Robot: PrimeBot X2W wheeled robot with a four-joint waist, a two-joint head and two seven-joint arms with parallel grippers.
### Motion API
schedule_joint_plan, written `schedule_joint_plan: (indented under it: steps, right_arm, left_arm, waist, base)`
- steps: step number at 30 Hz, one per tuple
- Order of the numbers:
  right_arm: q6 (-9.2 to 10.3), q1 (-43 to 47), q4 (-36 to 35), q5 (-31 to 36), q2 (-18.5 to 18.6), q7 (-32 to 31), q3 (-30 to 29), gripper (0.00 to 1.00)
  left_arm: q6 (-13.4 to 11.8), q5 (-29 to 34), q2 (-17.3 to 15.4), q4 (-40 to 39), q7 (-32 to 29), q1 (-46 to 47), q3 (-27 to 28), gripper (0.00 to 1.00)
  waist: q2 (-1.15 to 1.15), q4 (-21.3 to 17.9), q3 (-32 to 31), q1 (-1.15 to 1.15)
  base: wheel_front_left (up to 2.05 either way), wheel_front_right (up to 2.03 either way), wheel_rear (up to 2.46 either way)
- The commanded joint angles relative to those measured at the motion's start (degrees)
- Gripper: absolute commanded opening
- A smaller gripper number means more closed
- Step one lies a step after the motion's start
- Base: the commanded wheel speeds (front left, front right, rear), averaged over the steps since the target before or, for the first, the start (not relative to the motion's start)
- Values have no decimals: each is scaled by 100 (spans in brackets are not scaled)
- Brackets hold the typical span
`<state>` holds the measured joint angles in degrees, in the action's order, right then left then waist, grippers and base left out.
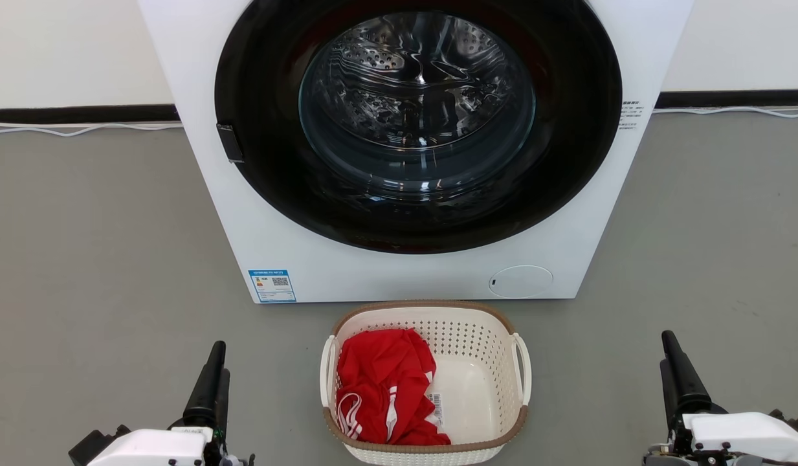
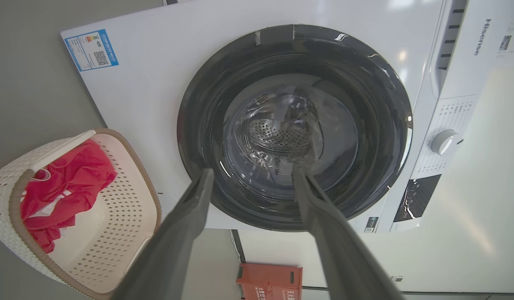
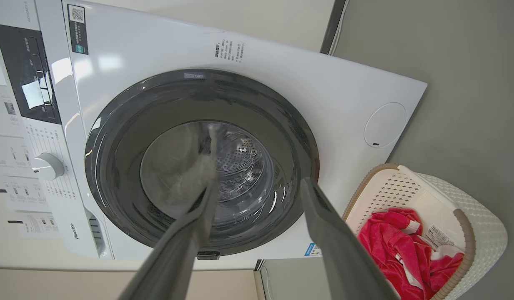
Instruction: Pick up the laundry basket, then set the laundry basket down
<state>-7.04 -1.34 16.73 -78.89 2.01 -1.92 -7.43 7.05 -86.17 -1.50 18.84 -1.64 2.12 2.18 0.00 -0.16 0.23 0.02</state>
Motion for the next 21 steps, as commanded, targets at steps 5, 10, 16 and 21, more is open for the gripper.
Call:
schedule_joint_plan:
  steps: [5,10,16,21]
  right_arm:
    - [-14,-93,-318,638,50,152,36,100]
    - [-15,-59,-413,1179,52,237,32,100]
    - [-18,-29,-477,1819,55,354,-2,100]
    - [-20,-18,-457,2407,58,473,-80,100]
  left_arm:
    - [5,180,-47,-158,125,91,-12,100]
    - [1,296,-52,-161,209,71,-39,100]
    - [-28,547,-59,-173,327,53,-75,100]
    - [-160,1221,-66,-219,445,28,-147,100]
  waist:
    - [0,4,0,-1]
    - [0,2,-1,-1]
    - [0,2,3,-1]
    - [0,4,7,-1]
  base:
    - [0,0,0]
    - [0,0,0]
    - [0,0,0]
    - [0,0,0]
